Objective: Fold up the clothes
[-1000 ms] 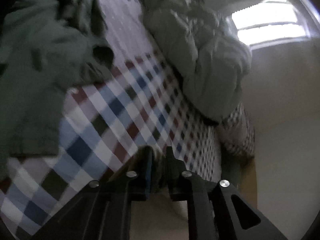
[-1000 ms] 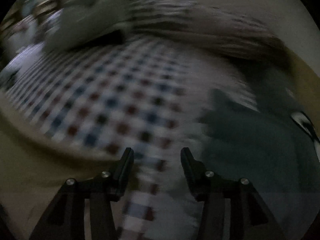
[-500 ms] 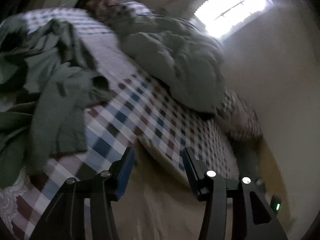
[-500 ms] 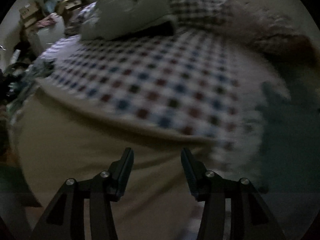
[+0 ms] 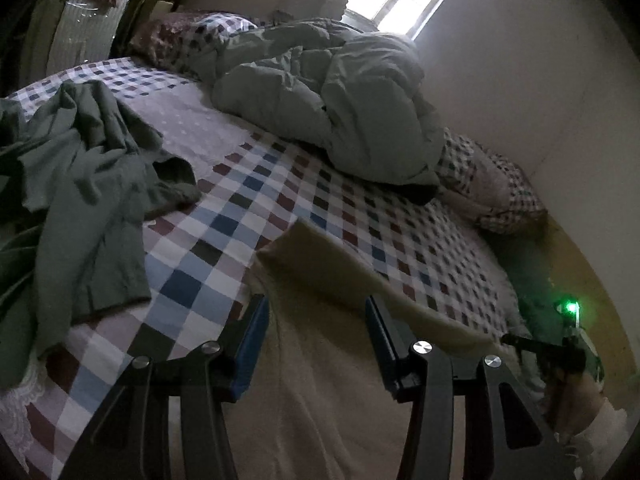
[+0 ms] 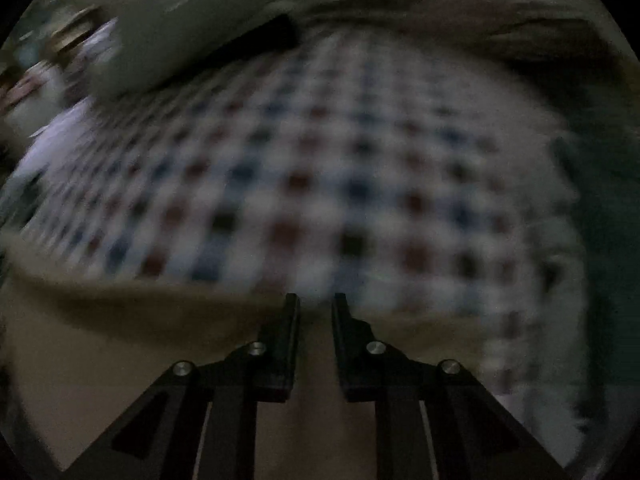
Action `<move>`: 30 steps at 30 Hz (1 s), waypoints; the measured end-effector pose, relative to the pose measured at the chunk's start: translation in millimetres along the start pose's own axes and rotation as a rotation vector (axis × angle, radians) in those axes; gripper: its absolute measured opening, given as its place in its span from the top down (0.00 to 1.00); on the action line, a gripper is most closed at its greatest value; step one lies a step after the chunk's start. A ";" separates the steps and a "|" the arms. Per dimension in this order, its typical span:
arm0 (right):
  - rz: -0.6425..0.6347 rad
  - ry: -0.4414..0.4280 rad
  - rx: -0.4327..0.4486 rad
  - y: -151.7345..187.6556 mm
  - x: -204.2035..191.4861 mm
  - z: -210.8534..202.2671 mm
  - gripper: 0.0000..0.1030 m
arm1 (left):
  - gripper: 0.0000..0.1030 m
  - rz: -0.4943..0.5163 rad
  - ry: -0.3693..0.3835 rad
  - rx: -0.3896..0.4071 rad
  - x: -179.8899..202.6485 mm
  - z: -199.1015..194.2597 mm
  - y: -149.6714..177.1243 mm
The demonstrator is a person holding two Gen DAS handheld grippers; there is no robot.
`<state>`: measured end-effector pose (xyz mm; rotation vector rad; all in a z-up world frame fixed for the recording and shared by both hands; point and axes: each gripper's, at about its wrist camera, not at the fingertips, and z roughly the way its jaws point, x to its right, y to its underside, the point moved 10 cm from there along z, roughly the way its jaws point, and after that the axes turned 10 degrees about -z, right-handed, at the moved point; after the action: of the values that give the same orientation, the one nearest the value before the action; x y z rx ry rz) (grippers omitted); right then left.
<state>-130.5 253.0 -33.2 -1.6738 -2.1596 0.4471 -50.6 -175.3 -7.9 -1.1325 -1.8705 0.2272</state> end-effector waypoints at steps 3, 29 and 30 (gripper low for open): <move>0.032 0.015 0.017 -3.0 -3.7 -7.2 0.82 | 0.49 0.010 0.002 -0.006 0.0 -0.5 -0.1; 0.021 -0.186 0.077 -96.1 -207.5 34.4 0.74 | 0.49 -0.024 -0.047 -0.070 -38.5 -12.5 14.2; 0.039 -0.196 0.098 -96.2 -206.8 27.7 0.65 | 0.47 -0.027 -0.046 -0.068 -40.3 -14.7 14.0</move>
<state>-179.0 28.4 -32.7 -1.6825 -2.2025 0.7442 -23.9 -202.9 -31.7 -1.1557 -1.9462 0.1765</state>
